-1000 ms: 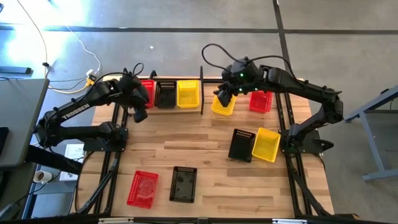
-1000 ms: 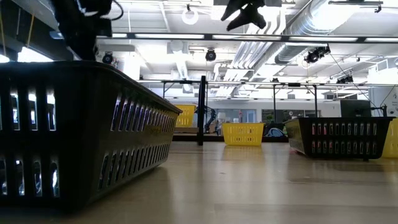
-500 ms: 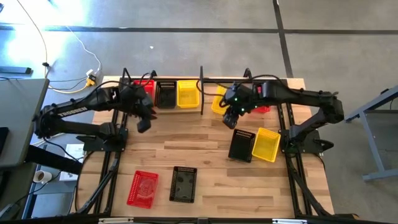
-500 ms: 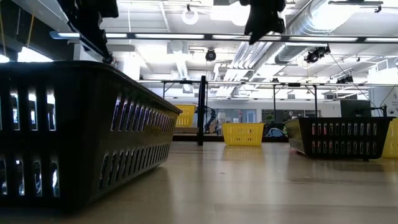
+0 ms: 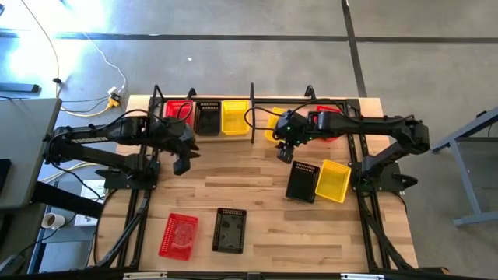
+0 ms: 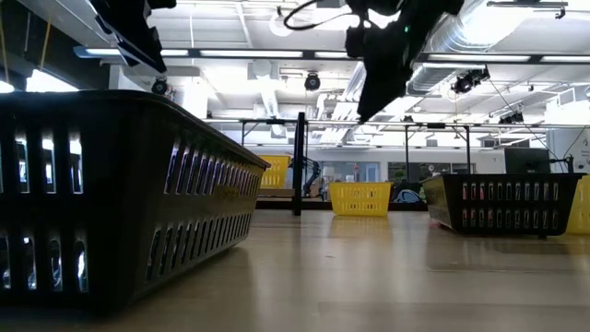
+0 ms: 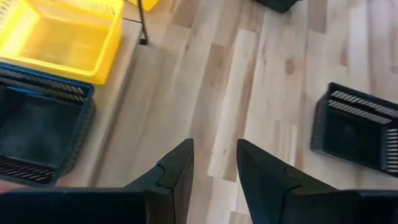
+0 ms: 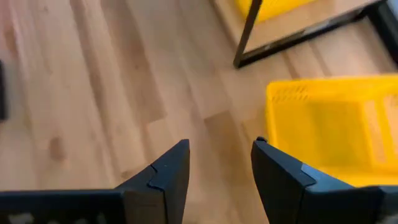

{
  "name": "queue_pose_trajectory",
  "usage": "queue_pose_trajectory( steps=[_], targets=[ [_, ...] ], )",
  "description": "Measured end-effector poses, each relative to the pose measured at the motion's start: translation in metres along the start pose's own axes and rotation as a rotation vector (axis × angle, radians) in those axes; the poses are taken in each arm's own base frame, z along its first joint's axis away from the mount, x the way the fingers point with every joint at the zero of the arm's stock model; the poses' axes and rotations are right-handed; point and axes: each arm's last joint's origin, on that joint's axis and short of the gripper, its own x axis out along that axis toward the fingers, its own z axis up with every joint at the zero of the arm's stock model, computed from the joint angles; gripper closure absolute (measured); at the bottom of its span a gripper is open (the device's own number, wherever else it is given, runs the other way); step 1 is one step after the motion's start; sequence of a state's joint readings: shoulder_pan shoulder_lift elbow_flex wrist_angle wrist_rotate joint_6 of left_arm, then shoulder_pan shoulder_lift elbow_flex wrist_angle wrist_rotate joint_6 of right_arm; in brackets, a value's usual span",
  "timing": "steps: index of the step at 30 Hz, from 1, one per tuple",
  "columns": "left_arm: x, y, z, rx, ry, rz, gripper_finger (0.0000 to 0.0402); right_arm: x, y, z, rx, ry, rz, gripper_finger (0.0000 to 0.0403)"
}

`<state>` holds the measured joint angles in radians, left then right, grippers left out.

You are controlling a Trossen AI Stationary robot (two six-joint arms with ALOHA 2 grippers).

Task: Stack baskets on shelf by color
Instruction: Stack the top yellow bin on top of the yellow bin

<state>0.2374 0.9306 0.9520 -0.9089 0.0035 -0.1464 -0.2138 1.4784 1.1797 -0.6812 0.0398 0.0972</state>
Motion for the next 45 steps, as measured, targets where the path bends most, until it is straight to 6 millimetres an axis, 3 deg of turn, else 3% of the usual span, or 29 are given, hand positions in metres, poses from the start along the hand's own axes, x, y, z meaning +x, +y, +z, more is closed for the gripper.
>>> queue_pose_trajectory(
  steps=[7, 15, 32, 39, 45],
  targets=[
    [0.000, 0.001, 0.000, 0.004, -0.010, 0.064, 0.0291, 0.019, -0.023, -0.005, -0.061, -0.093, -0.075, 0.0247],
    [0.000, 0.002, 0.000, 0.003, -0.015, 0.100, 0.0291, 0.039, -0.047, -0.021, -0.022, -0.109, -0.041, 0.0247],
    [0.000, 0.003, 0.006, -0.001, -0.076, 0.132, 0.0291, 0.086, -0.053, -0.036, -0.042, 0.029, -0.027, 0.0248],
    [0.000, 0.003, 0.006, -0.002, -0.075, 0.135, 0.0291, 0.097, -0.054, -0.041, -0.018, 0.075, -0.027, 0.0283],
    [0.000, 0.003, 0.006, -0.002, -0.074, 0.136, 0.0291, 0.100, -0.055, -0.045, 0.018, 0.120, -0.024, 0.0345]
  ],
)
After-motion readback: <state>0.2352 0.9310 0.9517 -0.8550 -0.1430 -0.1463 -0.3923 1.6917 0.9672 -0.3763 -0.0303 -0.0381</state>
